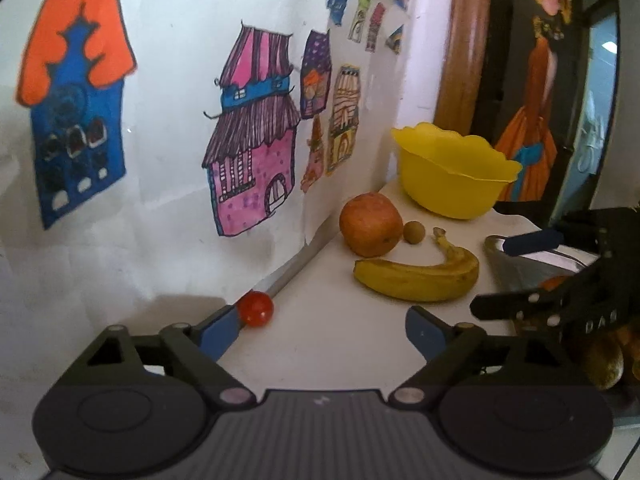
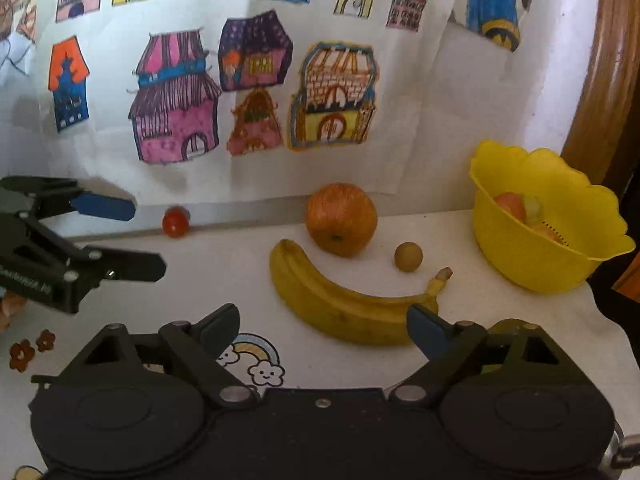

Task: Organize fruits
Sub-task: 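Move the left tool toward the cherry tomato while the right tool approaches the remaining banana, then close the left gripper on the cherry tomato while the right gripper closes on the banana, then lift the tomato in the left gripper while the right gripper lifts the banana toward the tray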

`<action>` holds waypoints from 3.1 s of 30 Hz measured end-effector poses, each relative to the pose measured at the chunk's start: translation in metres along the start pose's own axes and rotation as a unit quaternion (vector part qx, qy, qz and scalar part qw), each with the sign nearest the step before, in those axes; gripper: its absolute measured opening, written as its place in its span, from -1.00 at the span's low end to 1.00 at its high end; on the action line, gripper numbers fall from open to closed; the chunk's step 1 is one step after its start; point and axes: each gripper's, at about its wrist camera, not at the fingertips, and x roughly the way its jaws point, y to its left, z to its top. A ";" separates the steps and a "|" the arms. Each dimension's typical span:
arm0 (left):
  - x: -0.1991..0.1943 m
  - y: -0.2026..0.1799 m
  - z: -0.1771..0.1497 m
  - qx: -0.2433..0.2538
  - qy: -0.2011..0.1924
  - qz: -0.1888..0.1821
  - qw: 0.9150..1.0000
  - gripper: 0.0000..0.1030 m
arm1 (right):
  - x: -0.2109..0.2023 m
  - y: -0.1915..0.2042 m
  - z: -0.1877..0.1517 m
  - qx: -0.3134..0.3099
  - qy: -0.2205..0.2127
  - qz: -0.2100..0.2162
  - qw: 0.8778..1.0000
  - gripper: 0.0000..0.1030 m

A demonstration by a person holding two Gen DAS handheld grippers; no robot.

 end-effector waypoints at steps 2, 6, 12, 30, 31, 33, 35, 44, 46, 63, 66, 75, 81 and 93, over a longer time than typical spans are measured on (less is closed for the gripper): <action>0.004 -0.002 0.000 -0.007 0.002 0.008 1.000 0.70 | 0.005 0.002 0.001 -0.012 0.001 0.002 1.000 0.68; 0.013 -0.002 -0.001 -0.023 0.008 0.019 1.000 0.60 | 0.015 0.005 0.005 -0.033 0.006 0.001 0.999 0.64; 0.030 0.002 -0.002 -0.069 0.026 0.044 0.996 0.50 | 0.034 0.001 0.014 -0.049 0.021 0.000 0.999 0.50; 0.045 0.003 0.002 -0.127 0.003 0.086 0.988 0.11 | 0.074 0.007 0.032 -0.073 0.100 0.005 0.992 0.35; 0.045 0.003 0.002 -0.128 0.003 0.086 0.988 0.10 | 0.075 0.007 0.033 -0.071 0.099 0.008 0.992 0.29; 0.045 0.004 0.002 -0.129 0.002 0.084 0.988 0.10 | 0.078 0.005 0.034 -0.060 0.100 0.015 0.993 0.25; 0.045 0.005 0.002 -0.126 0.004 0.084 0.988 0.10 | 0.081 0.003 0.036 -0.048 0.101 0.021 0.994 0.24; 0.044 0.008 0.001 -0.135 0.004 0.098 0.986 -0.33 | 0.072 0.008 0.033 -0.050 0.086 0.023 0.995 -0.01; 0.044 0.011 0.001 -0.139 0.005 0.101 0.985 -0.46 | 0.068 0.013 0.032 -0.056 0.083 0.023 0.995 -0.05; 0.005 0.013 -0.015 -0.124 0.036 0.048 0.991 -0.55 | 0.013 0.077 0.004 -0.116 0.044 0.086 0.989 -0.13; -0.010 0.011 -0.023 -0.115 0.046 0.037 0.992 -0.55 | -0.002 0.095 -0.002 -0.132 0.037 0.105 0.985 -0.13; -0.053 0.007 -0.044 -0.084 0.061 0.015 0.994 -0.55 | -0.041 0.128 -0.022 -0.174 0.019 0.103 0.979 -0.12; -0.059 0.008 -0.047 -0.078 0.058 0.012 0.995 -0.55 | -0.044 0.133 -0.027 -0.155 0.012 0.093 0.983 -0.08; -0.060 0.013 -0.051 -0.070 0.051 -0.002 0.996 -0.44 | -0.069 0.115 -0.037 -0.002 -0.033 0.058 0.998 0.47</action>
